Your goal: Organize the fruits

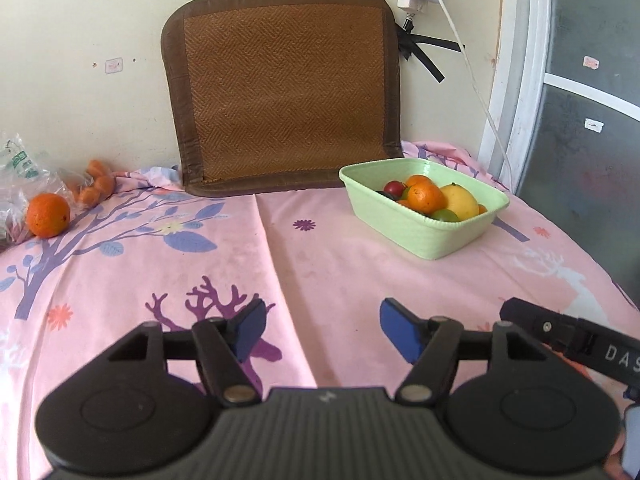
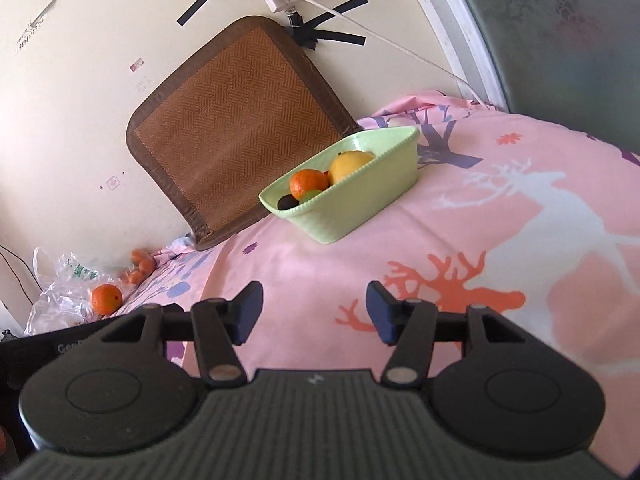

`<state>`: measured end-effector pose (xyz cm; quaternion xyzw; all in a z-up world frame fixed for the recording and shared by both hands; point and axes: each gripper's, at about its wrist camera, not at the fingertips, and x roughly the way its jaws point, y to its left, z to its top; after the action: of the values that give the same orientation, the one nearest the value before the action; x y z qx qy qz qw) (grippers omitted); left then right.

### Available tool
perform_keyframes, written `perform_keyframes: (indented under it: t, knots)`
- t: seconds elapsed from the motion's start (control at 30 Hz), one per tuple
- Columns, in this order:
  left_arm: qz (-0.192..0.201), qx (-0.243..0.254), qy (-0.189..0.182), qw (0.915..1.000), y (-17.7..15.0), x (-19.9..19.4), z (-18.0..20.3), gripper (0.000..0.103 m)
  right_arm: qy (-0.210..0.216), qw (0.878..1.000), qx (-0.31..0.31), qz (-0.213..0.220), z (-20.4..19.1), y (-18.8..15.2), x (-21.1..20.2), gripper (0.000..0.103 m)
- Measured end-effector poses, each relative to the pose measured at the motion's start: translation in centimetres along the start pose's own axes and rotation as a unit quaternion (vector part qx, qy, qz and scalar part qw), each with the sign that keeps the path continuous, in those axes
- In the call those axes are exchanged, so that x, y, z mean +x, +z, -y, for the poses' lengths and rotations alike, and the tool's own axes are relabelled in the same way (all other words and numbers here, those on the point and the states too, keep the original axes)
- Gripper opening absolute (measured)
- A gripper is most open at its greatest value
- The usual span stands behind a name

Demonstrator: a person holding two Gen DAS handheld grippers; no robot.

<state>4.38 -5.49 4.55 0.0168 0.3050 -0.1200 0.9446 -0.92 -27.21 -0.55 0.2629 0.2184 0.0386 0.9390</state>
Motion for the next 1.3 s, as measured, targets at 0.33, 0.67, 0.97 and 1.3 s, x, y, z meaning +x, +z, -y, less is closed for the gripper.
perform_keyframes:
  t: [0.33,0.67,0.97,1.3]
  knots:
    - [0.032,0.008,0.037,0.9988,-1.2,-2.8,0.1,0.103,0.002,1.000,-0.012,0.006,-1.1,-0.7,-1.6,0.061]
    - [0.039,0.038,0.063,0.9965,-1.9,-3.4,1.1,0.103,-0.004,1.000,-0.008,0.011,-1.0,-0.9,-2.1,0.065]
    - [0.020,0.038,0.066,0.9969,-2.2,-2.8,1.2,0.103,-0.007,1.000,-0.001,0.004,-0.5,-1.1,-1.8,0.065]
    - [0.007,0.033,0.050,0.9982,-2.4,-2.2,1.4,0.103,-0.016,1.000,-0.007,0.013,-0.2,-1.3,-1.8,0.067]
